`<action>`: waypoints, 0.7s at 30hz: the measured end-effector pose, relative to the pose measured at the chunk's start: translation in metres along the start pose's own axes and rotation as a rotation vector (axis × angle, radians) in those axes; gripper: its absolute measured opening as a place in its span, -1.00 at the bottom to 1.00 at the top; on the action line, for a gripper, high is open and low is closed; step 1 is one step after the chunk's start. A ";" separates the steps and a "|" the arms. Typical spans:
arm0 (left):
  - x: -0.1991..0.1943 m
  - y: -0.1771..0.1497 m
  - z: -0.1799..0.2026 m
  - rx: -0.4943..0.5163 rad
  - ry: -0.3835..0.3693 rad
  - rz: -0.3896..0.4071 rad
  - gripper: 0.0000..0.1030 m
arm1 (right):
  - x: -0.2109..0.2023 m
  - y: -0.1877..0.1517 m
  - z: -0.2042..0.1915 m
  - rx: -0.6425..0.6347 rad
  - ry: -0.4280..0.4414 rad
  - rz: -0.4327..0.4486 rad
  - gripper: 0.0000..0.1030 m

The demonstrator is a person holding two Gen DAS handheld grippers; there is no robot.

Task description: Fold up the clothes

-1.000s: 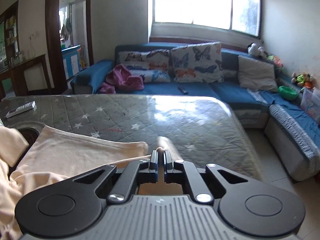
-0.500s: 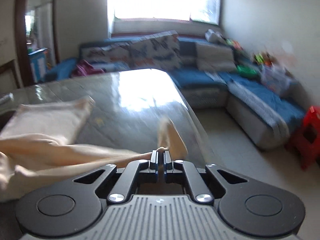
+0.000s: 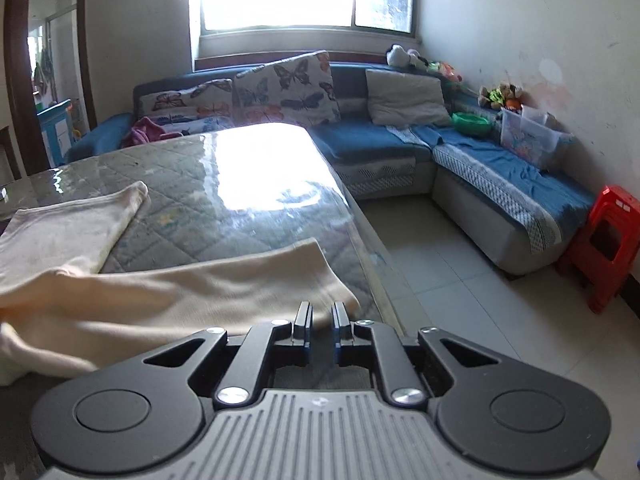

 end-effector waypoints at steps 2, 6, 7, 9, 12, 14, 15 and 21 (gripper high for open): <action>-0.007 0.002 -0.001 0.011 0.006 0.013 -0.36 | 0.009 0.002 -0.004 -0.006 0.015 -0.006 -0.60; -0.021 0.005 0.008 0.051 -0.023 0.033 -0.36 | 0.030 0.002 -0.005 -0.023 0.012 -0.046 -0.59; -0.024 0.005 0.014 0.063 -0.040 0.039 -0.36 | 0.030 0.002 -0.004 -0.026 0.000 -0.046 -0.59; -0.028 0.004 0.028 0.090 -0.085 0.043 -0.37 | 0.031 0.001 -0.001 -0.030 -0.025 -0.049 -0.59; -0.026 -0.002 0.060 0.150 -0.171 0.026 -0.37 | 0.024 0.001 -0.001 -0.038 -0.044 -0.048 -0.59; -0.021 -0.007 0.085 0.198 -0.236 0.012 -0.37 | 0.014 0.003 -0.008 -0.068 -0.031 -0.032 -0.59; -0.018 -0.009 0.097 0.220 -0.265 0.005 -0.37 | 0.009 0.004 -0.012 -0.082 -0.023 -0.023 -0.59; 0.004 -0.020 0.156 0.356 -0.395 -0.042 -0.36 | -0.027 0.010 -0.067 -0.177 0.177 0.001 -0.55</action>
Point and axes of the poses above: each gripper's, at about its wrist camera, not at the fingertips, and x roughly the way its jaws point, z to its right, y to its top, the point moved 6 cm from there along x, roughly the way its jaws point, and after that the axes turned 3 degrees about x, right-handed, at the moved point
